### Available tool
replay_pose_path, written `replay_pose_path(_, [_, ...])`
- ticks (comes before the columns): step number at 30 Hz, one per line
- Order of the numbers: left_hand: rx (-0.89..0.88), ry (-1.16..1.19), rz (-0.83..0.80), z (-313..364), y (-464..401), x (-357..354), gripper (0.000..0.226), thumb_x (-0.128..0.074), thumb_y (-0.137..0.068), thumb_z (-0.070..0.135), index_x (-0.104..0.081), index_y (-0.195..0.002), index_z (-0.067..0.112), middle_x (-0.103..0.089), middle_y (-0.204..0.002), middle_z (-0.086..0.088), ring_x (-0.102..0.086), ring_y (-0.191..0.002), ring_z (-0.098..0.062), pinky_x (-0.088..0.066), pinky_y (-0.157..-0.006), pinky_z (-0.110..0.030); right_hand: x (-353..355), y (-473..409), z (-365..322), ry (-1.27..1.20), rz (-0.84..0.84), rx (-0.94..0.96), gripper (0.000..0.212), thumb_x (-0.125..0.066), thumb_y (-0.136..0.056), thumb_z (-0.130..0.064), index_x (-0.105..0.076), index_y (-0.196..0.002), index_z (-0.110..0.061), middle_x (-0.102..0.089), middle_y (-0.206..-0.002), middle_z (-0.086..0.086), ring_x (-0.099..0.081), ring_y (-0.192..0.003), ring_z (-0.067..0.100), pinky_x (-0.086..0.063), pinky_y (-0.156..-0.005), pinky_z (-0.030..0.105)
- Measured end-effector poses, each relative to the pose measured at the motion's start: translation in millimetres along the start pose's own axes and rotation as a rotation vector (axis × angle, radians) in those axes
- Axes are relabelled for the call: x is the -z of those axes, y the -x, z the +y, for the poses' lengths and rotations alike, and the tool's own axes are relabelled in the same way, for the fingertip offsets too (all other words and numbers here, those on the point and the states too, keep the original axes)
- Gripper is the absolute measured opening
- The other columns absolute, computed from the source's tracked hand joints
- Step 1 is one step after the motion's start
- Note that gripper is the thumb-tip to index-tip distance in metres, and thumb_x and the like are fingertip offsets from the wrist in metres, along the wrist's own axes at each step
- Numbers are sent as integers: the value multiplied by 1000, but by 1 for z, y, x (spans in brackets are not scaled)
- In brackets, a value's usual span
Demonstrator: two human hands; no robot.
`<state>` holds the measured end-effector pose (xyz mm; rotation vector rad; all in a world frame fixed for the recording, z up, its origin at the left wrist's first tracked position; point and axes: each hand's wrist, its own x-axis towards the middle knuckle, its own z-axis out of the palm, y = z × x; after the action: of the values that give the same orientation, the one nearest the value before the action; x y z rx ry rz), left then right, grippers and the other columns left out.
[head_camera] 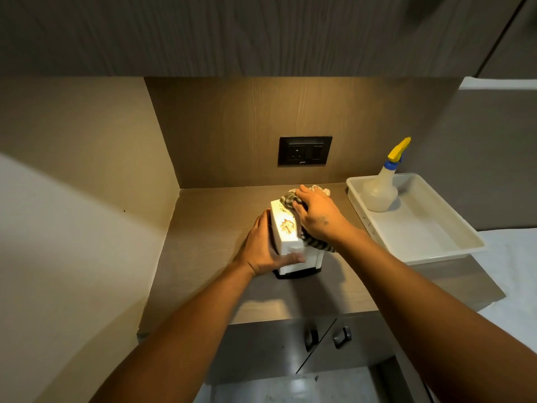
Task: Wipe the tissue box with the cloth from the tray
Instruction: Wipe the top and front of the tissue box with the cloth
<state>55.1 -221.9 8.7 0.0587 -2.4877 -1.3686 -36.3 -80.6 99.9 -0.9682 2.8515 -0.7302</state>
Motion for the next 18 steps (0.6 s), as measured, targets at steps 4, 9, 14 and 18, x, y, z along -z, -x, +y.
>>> replay_pose_path(4, [-16,-6,-9,-1,1,0,122,-98,-50,61,-40,-149,21,-53,-140,4,-53,-127,-13,-48,-105,-31,-8,30,17,-22,52,59,46,-46,-100,-31,-43,-144,-16,-39,-154,6,-21,-145,31,-10,-113,38])
replay_pose_path(9, [-23,-35,-53,3,-1,-4,125,-102,-49,55,-39,-151,18,-51,-140,4,-51,-126,-12,-45,-104,-28,1,26,26,-78,28,-71,46,-41,-102,-34,-41,-145,-19,-33,-157,4,-17,-146,29,-13,-116,46])
replay_pose_path(14, [-17,-54,-25,2,0,1,122,-102,-50,57,-41,-148,18,-52,-136,3,-52,-124,-15,-48,-105,-36,2,-12,-9,73,-40,33,34,-41,-102,-30,-59,-125,-14,-56,-134,10,-42,-125,32,-27,-108,50])
replay_pose_path(18, [-21,-62,-17,4,-1,2,123,-102,-50,54,-40,-149,16,-52,-140,1,-51,-127,-15,-46,-108,-31,-1,8,-8,117,36,283,25,-45,-98,-25,-60,-114,-13,-61,-115,7,-44,-107,24,-34,-97,53])
